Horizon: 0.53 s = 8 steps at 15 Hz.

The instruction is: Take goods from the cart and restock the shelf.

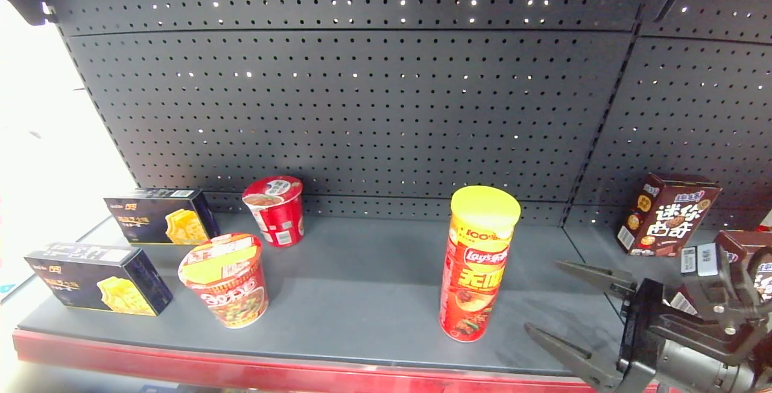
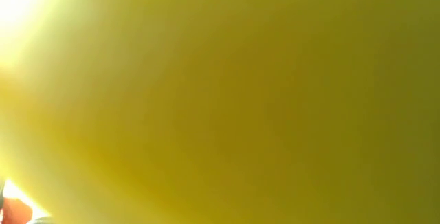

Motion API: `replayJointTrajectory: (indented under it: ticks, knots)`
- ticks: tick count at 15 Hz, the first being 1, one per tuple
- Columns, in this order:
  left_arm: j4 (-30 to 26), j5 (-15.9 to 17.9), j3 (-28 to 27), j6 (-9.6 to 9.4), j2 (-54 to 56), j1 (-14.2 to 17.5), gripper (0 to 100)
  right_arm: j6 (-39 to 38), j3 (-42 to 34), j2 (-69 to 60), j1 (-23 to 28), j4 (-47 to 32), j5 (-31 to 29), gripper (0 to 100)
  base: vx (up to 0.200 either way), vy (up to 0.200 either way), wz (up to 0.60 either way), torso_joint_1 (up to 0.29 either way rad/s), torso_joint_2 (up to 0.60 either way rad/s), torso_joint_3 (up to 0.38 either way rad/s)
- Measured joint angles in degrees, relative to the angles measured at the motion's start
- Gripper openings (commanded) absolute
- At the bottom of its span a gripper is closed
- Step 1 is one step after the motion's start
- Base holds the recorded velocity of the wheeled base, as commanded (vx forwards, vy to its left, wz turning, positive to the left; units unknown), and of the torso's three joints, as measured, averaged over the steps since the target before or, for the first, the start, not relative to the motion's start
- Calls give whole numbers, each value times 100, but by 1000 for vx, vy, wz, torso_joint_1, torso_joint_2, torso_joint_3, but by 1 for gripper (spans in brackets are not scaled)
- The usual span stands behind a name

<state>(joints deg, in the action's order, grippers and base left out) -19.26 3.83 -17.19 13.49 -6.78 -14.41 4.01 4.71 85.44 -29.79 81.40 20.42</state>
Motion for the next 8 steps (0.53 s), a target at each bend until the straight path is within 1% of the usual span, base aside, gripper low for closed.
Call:
replayJointTrajectory:
  ticks: [3, 6, 8]
  knots:
    - [9, -66, 82, 2, 56, 0, 0, 96, 85, -328, 262, -108, -23, 100, 0, 0, 0, 0, 0, 0]
    - [11, -68, 79, 2, 77, 0, 0, 156, 37, -739, 430, -325, -452, 100, 0, 0, 0, 0, 0, 0]
    - [20, -68, 68, 2, 78, 0, 0, 160, -247, -1128, 571, -435, -617, 100, 0, 0, 0, 0, 0, 0]
